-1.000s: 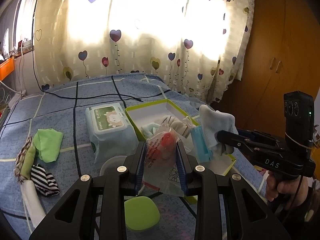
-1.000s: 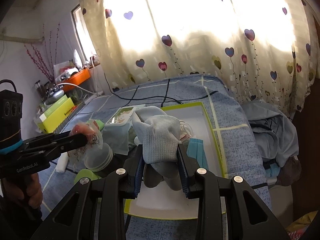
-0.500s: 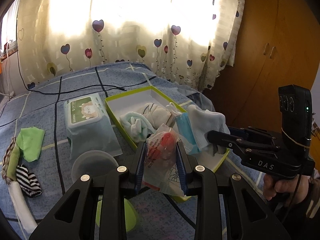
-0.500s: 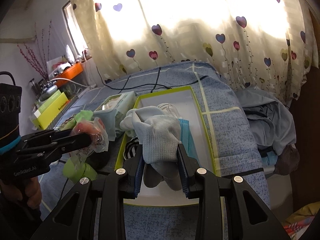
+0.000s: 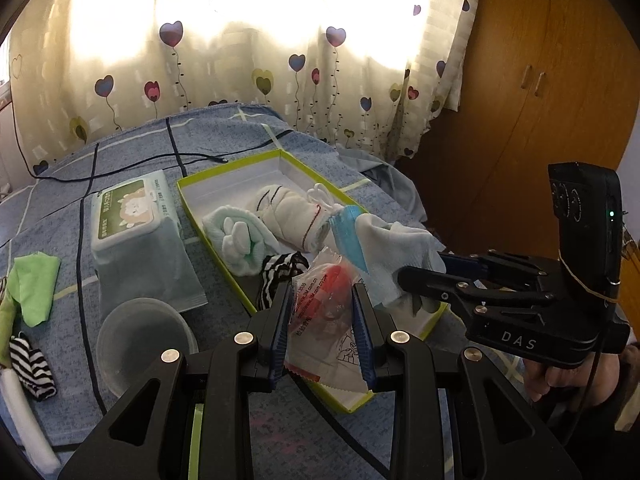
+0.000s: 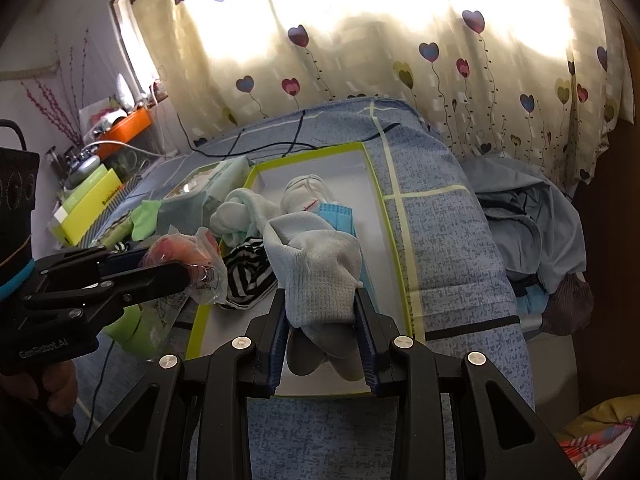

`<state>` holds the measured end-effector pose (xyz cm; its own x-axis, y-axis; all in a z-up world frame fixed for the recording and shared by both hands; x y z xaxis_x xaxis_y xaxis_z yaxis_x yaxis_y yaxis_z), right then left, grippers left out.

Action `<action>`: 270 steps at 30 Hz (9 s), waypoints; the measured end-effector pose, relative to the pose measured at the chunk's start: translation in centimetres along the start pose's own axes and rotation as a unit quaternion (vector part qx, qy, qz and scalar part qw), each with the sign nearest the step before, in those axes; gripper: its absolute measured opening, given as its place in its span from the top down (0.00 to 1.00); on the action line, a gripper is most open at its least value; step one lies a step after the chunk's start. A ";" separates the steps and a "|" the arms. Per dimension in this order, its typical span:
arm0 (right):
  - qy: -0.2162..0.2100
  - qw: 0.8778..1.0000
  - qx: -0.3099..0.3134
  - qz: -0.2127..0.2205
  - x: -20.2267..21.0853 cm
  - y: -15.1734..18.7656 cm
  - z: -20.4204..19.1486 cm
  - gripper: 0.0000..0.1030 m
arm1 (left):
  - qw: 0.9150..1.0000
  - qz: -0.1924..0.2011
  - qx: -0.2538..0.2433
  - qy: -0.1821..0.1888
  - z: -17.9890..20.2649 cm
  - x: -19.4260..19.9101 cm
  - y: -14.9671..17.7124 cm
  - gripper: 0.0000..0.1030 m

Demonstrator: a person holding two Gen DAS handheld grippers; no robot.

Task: Organize soft objects
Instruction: 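Lower bag and grey sock into the box and open both grippers, then move both grippers back from the box toward the remaining pile, then grasp white fluffy sock with left gripper while right gripper grasps black-white striped sock, then lift and carry the white sock and striped sock toward the box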

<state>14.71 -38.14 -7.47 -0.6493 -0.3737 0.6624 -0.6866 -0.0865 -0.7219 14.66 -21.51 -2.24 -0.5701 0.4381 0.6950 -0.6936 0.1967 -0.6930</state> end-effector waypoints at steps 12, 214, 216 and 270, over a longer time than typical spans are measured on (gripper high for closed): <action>0.005 1.000 0.009 -0.006 -2.4 -1.3 0.4 0.71 | 1.000 -0.023 0.010 0.003 -0.3 -2.3 0.3 0.70; -0.128 0.966 0.214 -0.066 -11.1 -3.4 -31.7 0.88 | 0.923 0.125 0.312 -0.185 -27.2 14.4 13.6 0.70; -0.130 0.967 0.211 -0.056 -10.4 -3.7 -31.3 0.88 | 0.924 0.127 0.308 -0.188 -26.8 14.7 13.3 0.70; -0.057 0.992 0.025 0.108 4.6 -3.7 -8.2 0.88 | 0.987 0.117 0.063 -0.090 -3.5 8.4 -1.1 0.70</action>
<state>11.53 -31.96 -0.10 -0.7361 -0.4898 0.4672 -0.5173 -0.0380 -0.8550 12.19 -14.94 3.71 -0.7821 0.2940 0.5494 -0.5765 -0.0067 -0.8171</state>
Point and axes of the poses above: each gripper's, at about its wrist camera, not at the fingertips, and x roughly against the way its jaws point, z to its right, y to its underside, the point moved 5 cm from there along -x, roughly the way its jaws point, and after that the axes turned 1 degree about x, right-handed, at the moved point
